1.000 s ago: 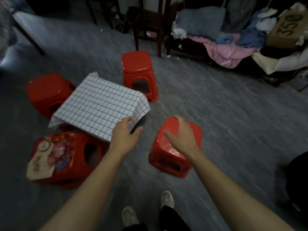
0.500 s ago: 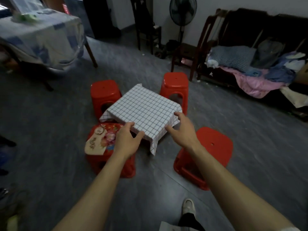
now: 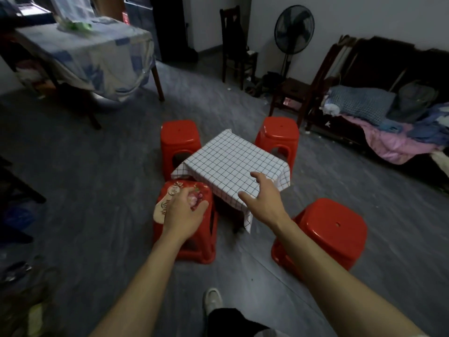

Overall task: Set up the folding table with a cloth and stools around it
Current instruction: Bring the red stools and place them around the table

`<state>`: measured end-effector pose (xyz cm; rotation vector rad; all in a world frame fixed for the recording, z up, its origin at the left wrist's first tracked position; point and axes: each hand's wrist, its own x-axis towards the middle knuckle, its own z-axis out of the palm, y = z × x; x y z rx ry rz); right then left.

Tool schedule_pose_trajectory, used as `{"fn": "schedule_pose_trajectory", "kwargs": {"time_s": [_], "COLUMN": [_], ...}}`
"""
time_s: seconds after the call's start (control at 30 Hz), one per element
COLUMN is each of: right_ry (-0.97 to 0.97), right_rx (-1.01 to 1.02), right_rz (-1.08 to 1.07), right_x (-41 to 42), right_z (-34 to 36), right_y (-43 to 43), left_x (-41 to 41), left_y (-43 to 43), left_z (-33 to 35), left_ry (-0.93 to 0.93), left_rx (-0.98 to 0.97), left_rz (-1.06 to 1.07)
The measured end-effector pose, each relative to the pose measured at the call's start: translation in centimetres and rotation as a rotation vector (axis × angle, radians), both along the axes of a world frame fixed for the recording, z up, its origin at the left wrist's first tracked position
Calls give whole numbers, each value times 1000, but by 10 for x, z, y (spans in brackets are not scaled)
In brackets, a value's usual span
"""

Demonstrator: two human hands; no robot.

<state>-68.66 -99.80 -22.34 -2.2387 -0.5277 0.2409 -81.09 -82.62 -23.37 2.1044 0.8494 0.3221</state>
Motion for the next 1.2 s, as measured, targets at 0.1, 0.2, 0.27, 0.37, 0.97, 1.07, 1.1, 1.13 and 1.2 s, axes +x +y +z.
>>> {"fn": "schedule_pose_trajectory", "kwargs": {"time_s": [0.1,0.2,0.27,0.37,0.97,1.07,1.1,1.13,1.2], "right_ry": [38,101,121,115,59,61,62,57,34], "right_rx": [53,90,91,93,-80,-87,-95,-105,-128], "right_rz": [26,80,103,138,-5,-49,-55,-60,-76], "right_x": [9,16,22,34,43,25,19,15,9], "right_z": [-10,-17,-19,-14,-29,-20,-18,-15,-12], "right_y": [46,96,128,170,352,398,412,426,449], "left_x": [-3,-6,-6,-2,27,22,22,22,24], "left_y": [36,79,110,152,350,407,424,441,471], "left_z": [-4,3,6,14,-22,-10,-6,-3,-1], "left_ry": [63,137,180,174,159,110,90,70,35], "left_rx": [63,113,129,145,51,64,67,68,72], "left_rz": [0,26,48,98,-88,-118,-133,-148,-179]}}
